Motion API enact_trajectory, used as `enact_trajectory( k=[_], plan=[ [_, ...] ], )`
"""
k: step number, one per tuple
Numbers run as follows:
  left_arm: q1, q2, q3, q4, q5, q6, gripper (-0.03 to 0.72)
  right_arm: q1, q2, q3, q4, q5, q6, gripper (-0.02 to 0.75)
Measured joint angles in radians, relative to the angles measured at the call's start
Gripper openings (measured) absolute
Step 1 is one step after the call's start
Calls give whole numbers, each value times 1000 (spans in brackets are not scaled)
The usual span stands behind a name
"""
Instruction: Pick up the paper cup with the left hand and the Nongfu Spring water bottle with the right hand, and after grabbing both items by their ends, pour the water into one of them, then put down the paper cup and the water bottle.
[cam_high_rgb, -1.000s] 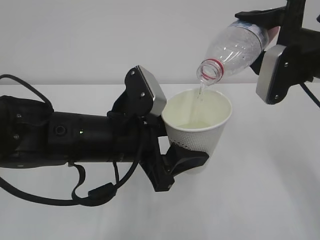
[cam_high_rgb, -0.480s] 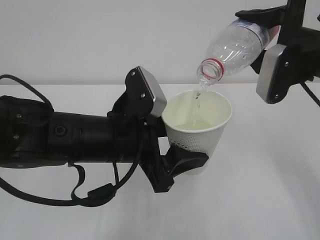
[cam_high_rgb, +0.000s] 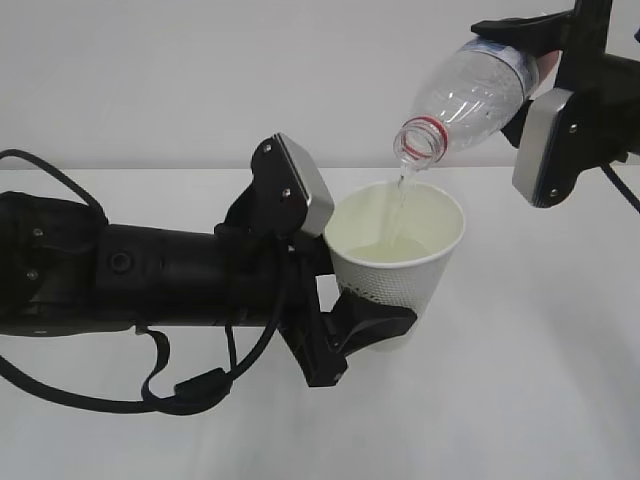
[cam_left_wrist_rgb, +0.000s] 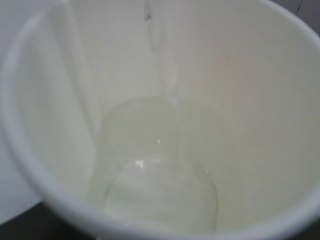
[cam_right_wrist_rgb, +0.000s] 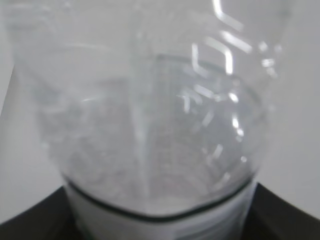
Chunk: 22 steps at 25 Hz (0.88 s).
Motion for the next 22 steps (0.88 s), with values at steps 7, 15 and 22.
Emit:
enact_trajectory(
  k=[7, 15, 22],
  plan=[
    [0, 0, 0, 4, 0, 0, 508, 0, 0, 0, 0, 0, -10, 467],
    [0, 0, 0, 6, 0, 0, 508, 0, 0, 0, 0, -1, -14, 467],
    [0, 0, 0, 6, 0, 0, 508, 0, 0, 0, 0, -2, -16, 467]
  ],
)
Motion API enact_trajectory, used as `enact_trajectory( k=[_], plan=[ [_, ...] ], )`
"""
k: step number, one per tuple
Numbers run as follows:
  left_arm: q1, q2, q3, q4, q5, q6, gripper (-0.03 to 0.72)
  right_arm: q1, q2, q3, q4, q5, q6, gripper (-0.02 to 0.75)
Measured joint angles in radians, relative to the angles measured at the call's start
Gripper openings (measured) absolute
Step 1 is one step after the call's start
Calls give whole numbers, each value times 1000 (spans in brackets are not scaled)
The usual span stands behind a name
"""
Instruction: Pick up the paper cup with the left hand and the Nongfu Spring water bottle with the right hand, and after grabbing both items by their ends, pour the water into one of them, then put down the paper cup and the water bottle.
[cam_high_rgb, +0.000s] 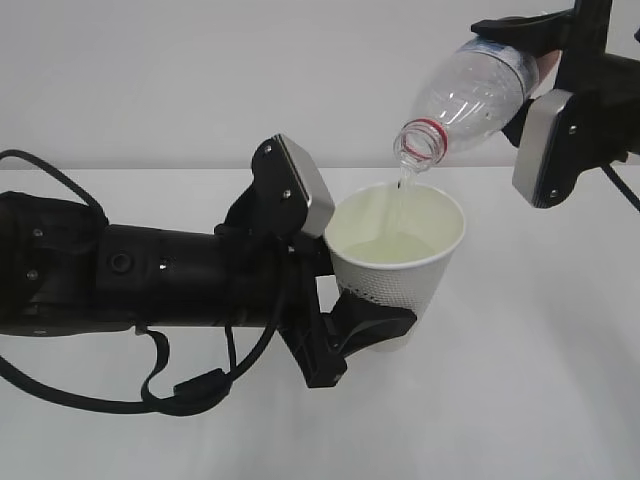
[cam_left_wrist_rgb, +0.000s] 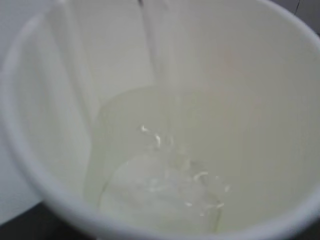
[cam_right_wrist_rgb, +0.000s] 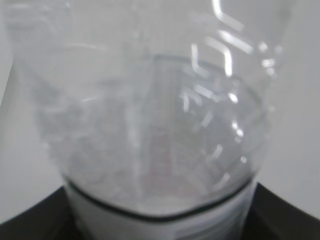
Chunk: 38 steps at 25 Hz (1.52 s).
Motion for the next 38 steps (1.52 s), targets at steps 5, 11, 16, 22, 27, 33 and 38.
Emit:
enact_trajectory(
  k=[5, 11, 16, 22, 27, 33, 38],
  plan=[
    [0, 0, 0, 0, 0, 0, 508, 0, 0, 0, 0, -6, 0, 467],
    [0, 0, 0, 0, 2, 0, 507, 0, -2, 0, 0, -7, -2, 467],
    [0, 0, 0, 0, 5, 0, 507, 0, -5, 0, 0, -10, -4, 467],
    [0, 0, 0, 2, 7, 0, 505, 0, -5, 0, 0, -12, -6, 467],
    [0, 1, 0, 2, 7, 0, 503, 0, -5, 0, 0, -12, -9, 467],
    [0, 2, 0, 2, 7, 0, 503, 0, -5, 0, 0, -12, -9, 467],
    [0, 2, 0, 2, 7, 0, 503, 0, -6, 0, 0, -12, -11, 467]
  ],
)
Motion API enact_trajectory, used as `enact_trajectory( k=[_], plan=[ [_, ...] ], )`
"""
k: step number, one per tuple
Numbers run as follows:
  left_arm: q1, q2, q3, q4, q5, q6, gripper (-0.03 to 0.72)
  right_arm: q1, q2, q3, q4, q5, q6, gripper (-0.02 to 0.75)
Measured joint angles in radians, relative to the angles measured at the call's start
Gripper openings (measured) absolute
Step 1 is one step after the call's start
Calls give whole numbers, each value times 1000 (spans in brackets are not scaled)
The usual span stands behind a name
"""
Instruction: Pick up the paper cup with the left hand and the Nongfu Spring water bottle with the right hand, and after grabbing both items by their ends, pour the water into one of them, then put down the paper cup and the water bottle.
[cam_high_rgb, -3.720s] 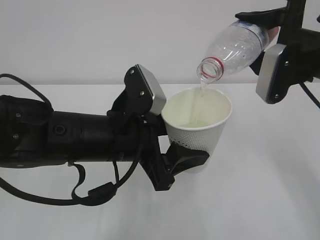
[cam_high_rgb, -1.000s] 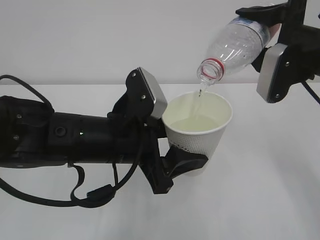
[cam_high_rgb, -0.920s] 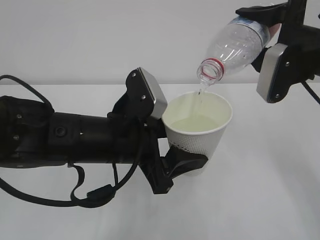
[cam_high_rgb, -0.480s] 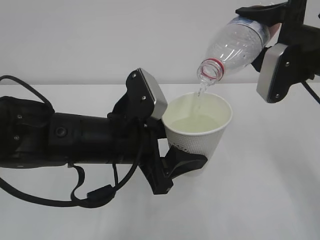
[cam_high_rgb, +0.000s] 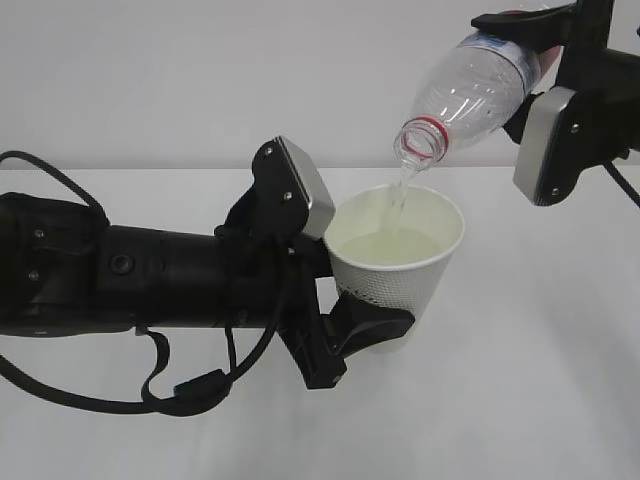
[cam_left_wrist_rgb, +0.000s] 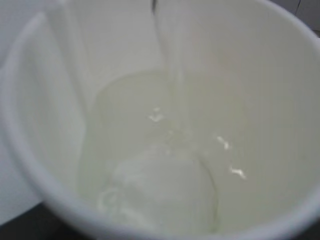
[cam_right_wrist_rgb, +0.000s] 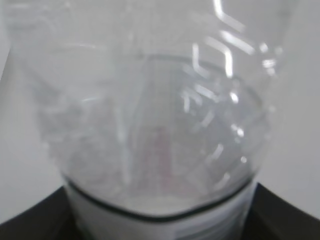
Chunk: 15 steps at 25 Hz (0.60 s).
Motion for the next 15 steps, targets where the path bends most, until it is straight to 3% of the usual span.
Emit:
enact_trajectory(
  k=[15],
  plan=[
    [0, 0, 0, 0, 1, 0, 503, 0, 0, 0, 2, -2, -17, 467]
  ],
)
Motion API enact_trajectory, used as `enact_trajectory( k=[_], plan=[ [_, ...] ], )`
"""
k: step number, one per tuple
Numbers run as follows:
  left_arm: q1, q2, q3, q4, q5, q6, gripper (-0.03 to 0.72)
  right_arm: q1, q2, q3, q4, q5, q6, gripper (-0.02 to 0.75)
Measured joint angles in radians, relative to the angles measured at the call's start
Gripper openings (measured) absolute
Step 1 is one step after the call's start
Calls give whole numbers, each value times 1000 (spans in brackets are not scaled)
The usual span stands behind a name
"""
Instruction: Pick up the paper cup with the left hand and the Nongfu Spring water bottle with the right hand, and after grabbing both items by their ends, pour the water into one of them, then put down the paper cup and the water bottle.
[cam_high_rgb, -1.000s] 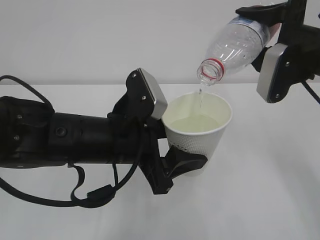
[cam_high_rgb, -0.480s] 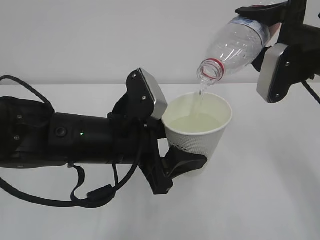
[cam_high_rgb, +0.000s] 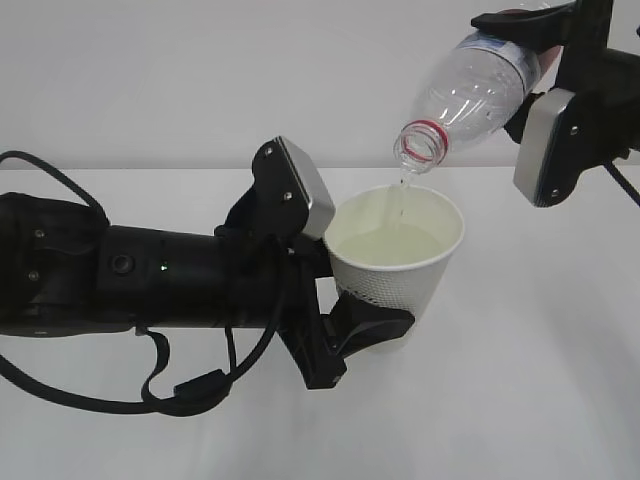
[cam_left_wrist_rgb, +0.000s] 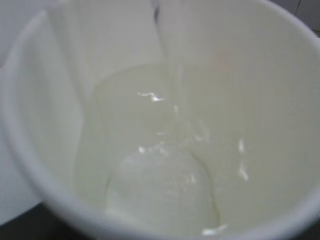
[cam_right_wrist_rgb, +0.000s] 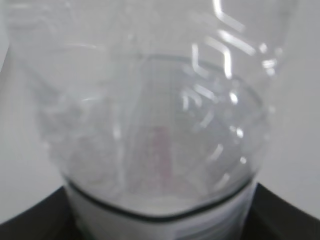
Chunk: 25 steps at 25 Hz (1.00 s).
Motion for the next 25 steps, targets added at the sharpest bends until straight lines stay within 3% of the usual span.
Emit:
enact_trajectory(
  k=[11, 25],
  plan=[
    [0, 0, 0, 0, 0, 0, 503, 0, 0, 0, 0, 0, 6, 467],
    [0, 0, 0, 0, 0, 0, 502, 0, 0, 0, 3, -2, 186, 467]
  ],
)
